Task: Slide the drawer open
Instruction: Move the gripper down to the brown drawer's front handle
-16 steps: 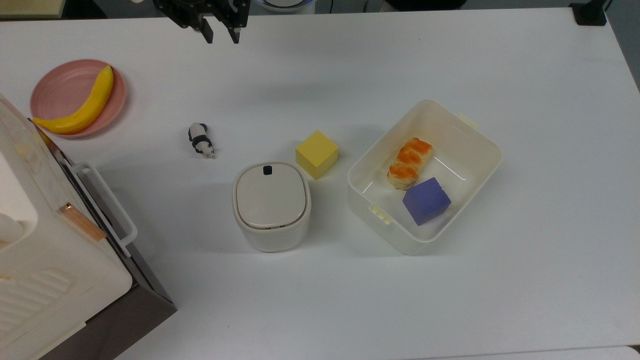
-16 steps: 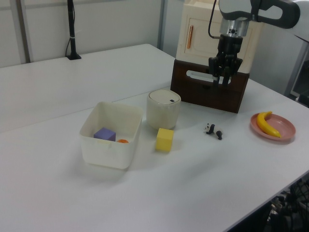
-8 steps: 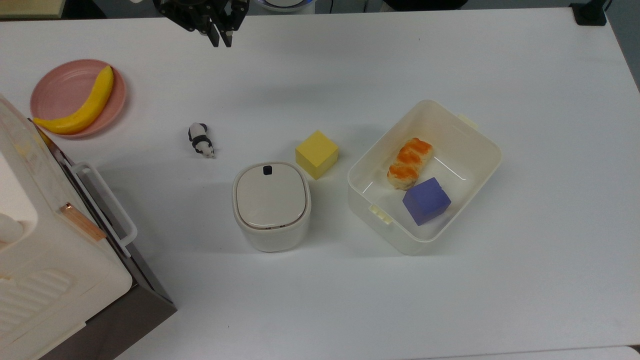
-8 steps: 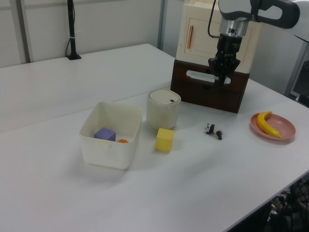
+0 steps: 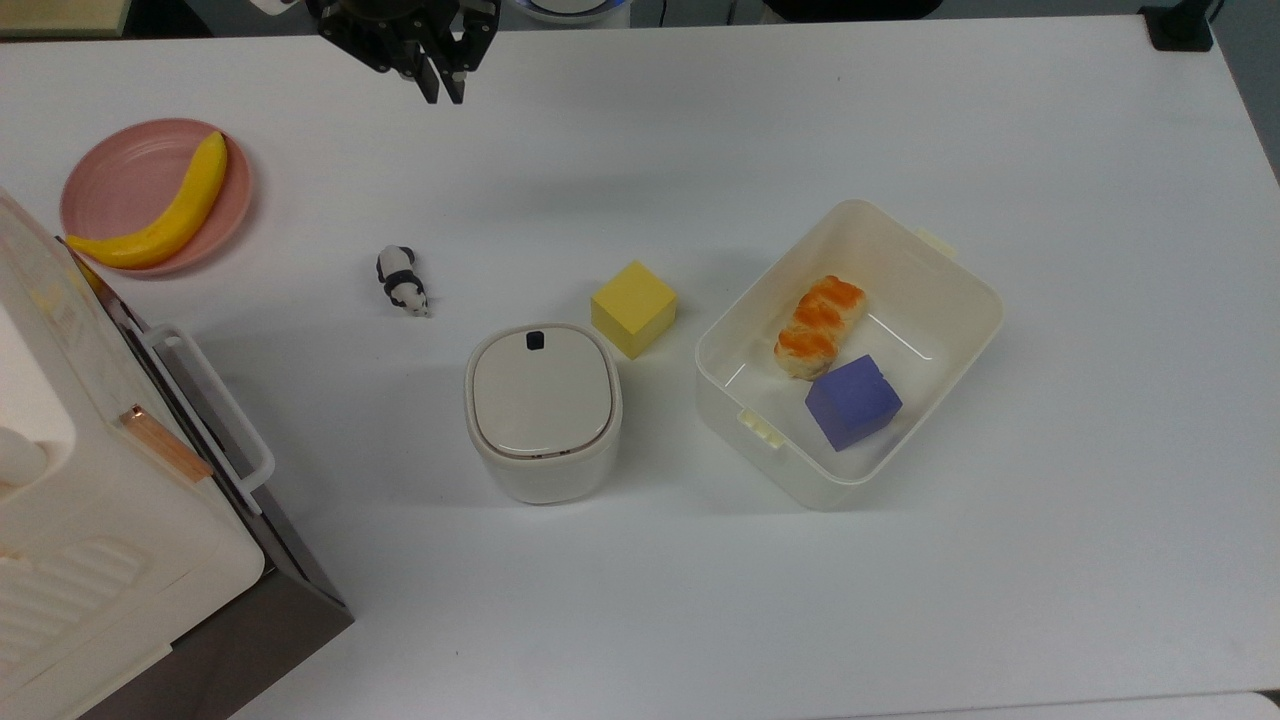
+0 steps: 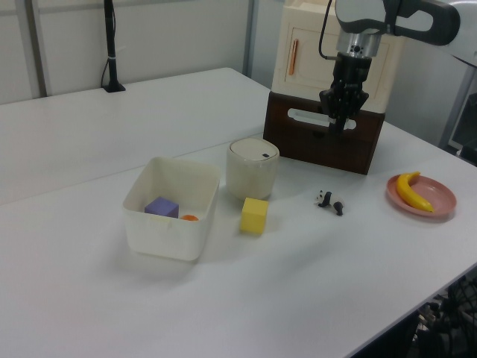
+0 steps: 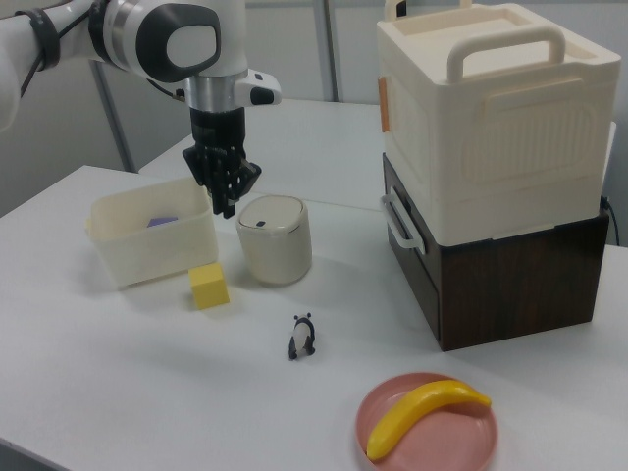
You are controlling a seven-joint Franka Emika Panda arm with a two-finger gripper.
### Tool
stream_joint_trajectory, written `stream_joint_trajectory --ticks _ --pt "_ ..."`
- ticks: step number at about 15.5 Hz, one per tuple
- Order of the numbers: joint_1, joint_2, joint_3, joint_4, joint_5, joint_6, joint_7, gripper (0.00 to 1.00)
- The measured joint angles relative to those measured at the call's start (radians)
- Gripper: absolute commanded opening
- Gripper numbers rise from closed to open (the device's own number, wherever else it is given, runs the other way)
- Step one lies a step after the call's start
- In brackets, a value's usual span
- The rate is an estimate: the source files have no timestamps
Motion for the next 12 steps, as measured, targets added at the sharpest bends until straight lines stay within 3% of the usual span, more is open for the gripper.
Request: stream_joint_trajectory --ticks 10,12 --pt "0.003 0.040 0.005 0.000 0.000 0.078 0.000 0.21" --pt "0.001 0.047 0.005 0.000 0.000 0.155 -0.017 0.21"
